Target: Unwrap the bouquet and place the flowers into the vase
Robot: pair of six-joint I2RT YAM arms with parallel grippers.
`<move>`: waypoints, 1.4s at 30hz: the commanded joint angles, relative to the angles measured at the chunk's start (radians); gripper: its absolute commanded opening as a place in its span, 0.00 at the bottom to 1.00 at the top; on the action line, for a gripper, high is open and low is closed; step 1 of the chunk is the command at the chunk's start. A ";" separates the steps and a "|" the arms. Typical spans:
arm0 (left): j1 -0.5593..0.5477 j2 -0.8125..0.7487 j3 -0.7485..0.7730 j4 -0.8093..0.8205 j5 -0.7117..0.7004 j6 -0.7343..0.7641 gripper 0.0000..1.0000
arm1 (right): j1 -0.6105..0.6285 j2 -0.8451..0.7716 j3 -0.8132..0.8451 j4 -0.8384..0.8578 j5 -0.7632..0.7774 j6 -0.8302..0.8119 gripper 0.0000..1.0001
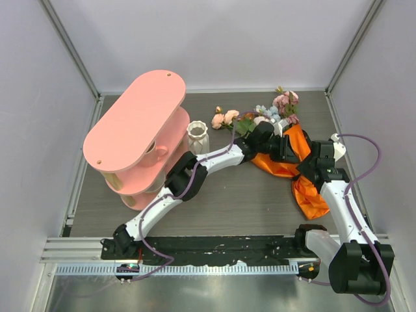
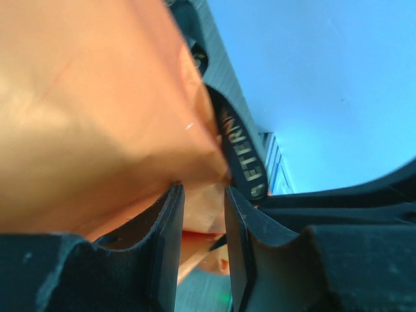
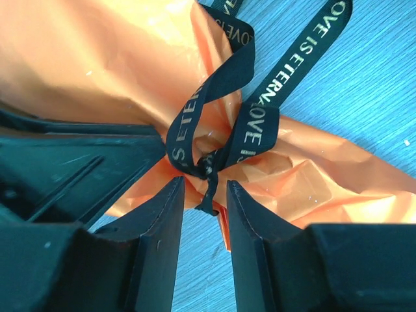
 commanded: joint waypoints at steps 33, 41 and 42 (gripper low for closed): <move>0.021 0.015 -0.072 -0.024 -0.046 0.056 0.32 | -0.304 0.030 -0.017 0.128 -0.200 -0.033 0.41; 0.021 -0.002 -0.114 0.015 -0.048 0.048 0.32 | -0.304 0.101 -0.025 0.184 -0.248 -0.045 0.42; 0.021 -0.002 -0.117 0.013 -0.049 0.050 0.32 | -0.304 0.111 -0.022 0.189 -0.247 -0.047 0.41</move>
